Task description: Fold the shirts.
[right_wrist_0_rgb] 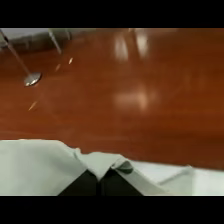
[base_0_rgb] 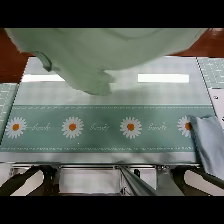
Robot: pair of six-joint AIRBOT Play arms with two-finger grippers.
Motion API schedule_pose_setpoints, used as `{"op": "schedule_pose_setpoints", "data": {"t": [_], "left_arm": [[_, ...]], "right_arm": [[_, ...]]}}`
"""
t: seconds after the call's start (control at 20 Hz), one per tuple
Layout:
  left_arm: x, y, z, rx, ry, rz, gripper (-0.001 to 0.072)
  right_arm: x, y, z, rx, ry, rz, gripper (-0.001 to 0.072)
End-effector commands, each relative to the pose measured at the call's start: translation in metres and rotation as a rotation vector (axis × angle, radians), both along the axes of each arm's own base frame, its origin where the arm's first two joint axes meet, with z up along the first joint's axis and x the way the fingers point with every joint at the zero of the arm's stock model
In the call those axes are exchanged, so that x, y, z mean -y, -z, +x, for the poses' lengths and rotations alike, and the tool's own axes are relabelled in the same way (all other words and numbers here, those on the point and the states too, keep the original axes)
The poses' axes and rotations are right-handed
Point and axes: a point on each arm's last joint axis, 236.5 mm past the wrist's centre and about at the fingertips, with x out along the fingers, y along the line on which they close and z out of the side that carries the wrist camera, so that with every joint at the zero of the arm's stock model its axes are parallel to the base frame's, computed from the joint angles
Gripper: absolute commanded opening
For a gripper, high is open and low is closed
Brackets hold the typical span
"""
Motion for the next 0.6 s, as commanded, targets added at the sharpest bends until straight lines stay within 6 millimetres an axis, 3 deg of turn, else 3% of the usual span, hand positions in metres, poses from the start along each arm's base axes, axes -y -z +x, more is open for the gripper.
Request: {"op": "schedule_pose_setpoints", "data": {"t": [0.0, 0.15, 0.3, 0.45, 0.55], "left_arm": [[-0.034, -0.050, -0.064, 0.093, -0.216, 0.143, 0.0019], [-0.043, -0.077, -0.126, 0.206, -0.366, 0.220, 0.0018], [-0.054, -0.091, -0.184, 0.288, -0.537, 0.316, 0.0018], [-0.059, -0.090, -0.224, 0.311, -0.623, 0.357, 0.0018], [-0.055, -0.078, -0.230, 0.290, -0.581, 0.362, 0.0018]], "right_arm": [[0.001, -0.057, -0.083, 0.156, 0.118, -0.149, 0.0026], [0.001, -0.066, -0.146, 0.182, 0.193, -0.239, 0.0026], [-0.008, -0.071, -0.190, 0.212, 0.206, -0.269, 0.0026], [-0.016, -0.070, -0.217, 0.220, 0.206, -0.279, 0.0026], [-0.016, -0.055, -0.219, 0.181, 0.205, -0.276, 0.0026]]}}
